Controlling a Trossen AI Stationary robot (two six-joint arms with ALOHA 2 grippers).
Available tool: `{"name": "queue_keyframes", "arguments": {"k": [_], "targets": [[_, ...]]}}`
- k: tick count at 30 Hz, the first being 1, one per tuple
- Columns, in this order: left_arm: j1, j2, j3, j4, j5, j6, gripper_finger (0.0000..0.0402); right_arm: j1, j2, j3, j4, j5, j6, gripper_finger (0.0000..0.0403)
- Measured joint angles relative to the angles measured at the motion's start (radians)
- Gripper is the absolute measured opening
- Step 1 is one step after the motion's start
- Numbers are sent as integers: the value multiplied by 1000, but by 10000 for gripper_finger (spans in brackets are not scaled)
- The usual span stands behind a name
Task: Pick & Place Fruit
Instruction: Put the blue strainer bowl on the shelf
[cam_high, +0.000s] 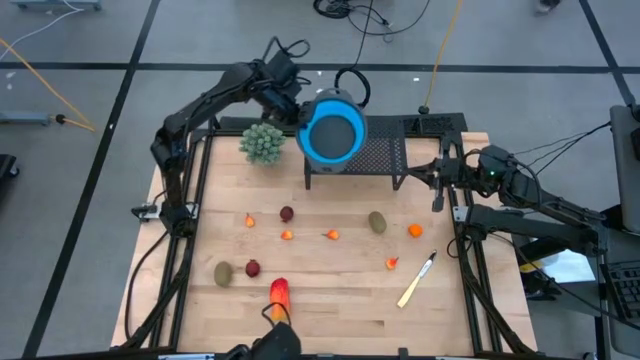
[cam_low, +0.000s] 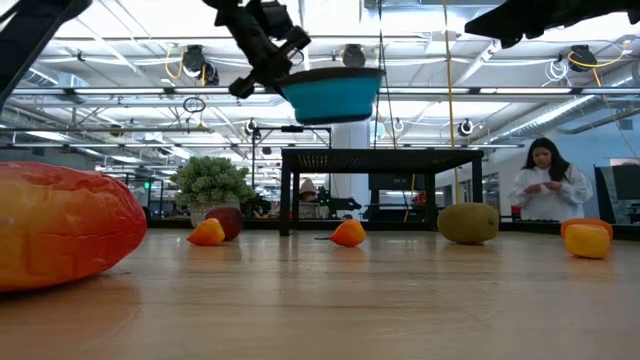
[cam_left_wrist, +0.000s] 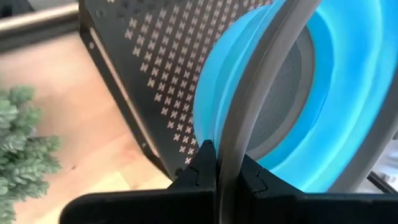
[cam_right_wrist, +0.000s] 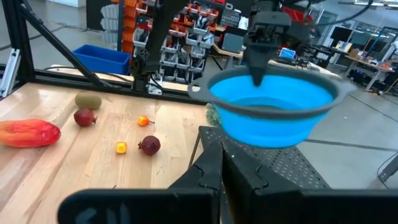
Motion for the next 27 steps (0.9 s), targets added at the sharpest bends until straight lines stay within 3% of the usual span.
{"name": "queue_keyframes", "arguments": {"k": [27], "targets": [[17, 74, 2, -23, 19, -24, 2, 0, -17, 0, -39, 0, 8, 0]]}}
